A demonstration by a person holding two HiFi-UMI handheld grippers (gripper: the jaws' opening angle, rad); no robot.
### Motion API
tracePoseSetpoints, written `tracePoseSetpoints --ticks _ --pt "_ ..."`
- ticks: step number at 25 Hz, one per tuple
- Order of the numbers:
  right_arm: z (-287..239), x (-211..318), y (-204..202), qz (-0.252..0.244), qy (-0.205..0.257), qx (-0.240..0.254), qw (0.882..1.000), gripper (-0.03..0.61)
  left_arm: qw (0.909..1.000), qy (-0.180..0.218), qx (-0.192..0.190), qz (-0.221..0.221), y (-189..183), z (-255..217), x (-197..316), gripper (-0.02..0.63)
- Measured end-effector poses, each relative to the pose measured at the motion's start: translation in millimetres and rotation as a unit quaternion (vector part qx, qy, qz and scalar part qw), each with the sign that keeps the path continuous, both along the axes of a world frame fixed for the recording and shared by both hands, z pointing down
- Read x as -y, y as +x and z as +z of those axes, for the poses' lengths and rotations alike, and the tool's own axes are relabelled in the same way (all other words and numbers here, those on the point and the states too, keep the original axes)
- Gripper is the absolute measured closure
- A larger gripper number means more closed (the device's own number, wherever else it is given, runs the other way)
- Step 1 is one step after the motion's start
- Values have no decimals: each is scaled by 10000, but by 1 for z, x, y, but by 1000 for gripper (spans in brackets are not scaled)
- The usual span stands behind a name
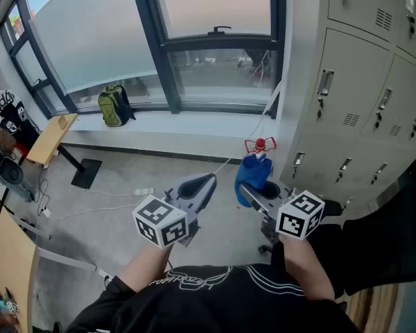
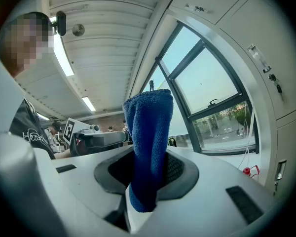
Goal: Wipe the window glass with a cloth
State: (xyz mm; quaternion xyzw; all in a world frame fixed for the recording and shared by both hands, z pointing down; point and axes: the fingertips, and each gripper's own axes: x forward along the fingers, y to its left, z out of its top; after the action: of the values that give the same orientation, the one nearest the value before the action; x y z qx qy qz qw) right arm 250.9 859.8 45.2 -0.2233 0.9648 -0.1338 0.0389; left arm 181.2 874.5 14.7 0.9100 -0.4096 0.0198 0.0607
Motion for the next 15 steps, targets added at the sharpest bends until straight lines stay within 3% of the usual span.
tracePoseSetpoints --ticks 15 --pt "5 -1 -7 -28 -130 131 9998 486 10000 -66 7 -72 -6 2 -1 611"
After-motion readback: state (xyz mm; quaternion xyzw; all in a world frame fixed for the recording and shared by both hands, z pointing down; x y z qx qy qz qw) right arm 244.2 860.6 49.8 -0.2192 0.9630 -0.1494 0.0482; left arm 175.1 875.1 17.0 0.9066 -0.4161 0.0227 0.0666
